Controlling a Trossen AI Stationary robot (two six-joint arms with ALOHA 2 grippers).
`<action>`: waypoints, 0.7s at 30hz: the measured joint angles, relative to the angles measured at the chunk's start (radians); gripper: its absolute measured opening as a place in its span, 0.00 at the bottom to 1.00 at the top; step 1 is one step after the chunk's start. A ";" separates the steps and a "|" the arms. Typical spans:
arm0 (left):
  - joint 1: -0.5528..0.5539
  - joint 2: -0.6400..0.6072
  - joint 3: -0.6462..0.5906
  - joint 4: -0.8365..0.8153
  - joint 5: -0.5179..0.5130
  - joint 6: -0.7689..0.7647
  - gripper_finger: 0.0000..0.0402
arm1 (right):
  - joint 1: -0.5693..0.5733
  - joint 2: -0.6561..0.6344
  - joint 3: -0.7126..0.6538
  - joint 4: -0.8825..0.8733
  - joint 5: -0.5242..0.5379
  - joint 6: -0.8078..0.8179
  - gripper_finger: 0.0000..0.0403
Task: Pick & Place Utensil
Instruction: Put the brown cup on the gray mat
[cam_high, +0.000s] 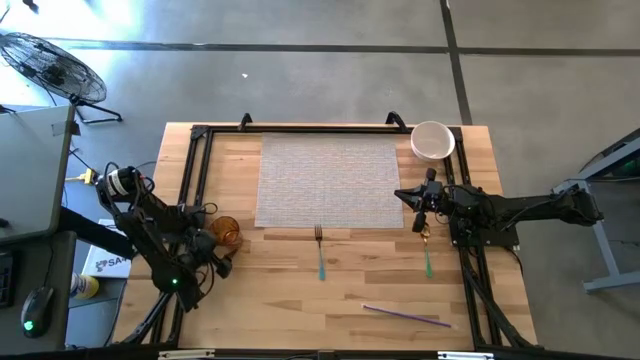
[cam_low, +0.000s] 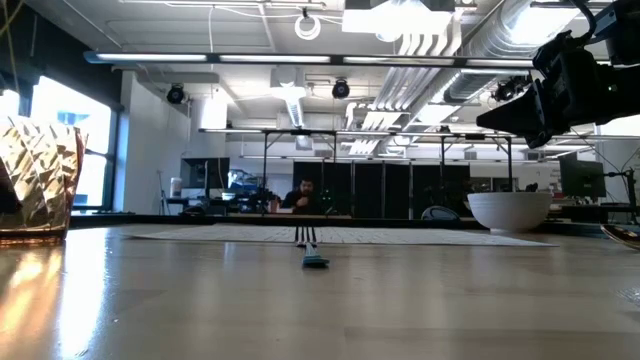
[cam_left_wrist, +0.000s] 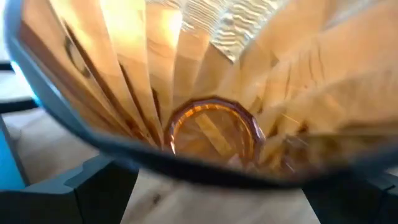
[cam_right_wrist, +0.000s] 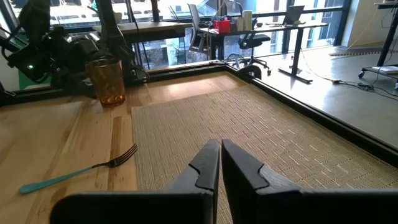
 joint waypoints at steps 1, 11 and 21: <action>0.000 0.000 -0.011 0.006 -0.014 0.004 0.99 | 0.000 0.000 0.000 0.000 0.000 0.000 0.03; 0.000 0.001 -0.131 0.208 -0.256 0.191 0.99 | 0.000 0.000 0.000 0.000 0.000 0.000 0.03; 0.000 0.001 -0.180 0.262 -0.365 0.233 0.99 | 0.000 0.000 0.000 0.000 0.000 0.000 0.03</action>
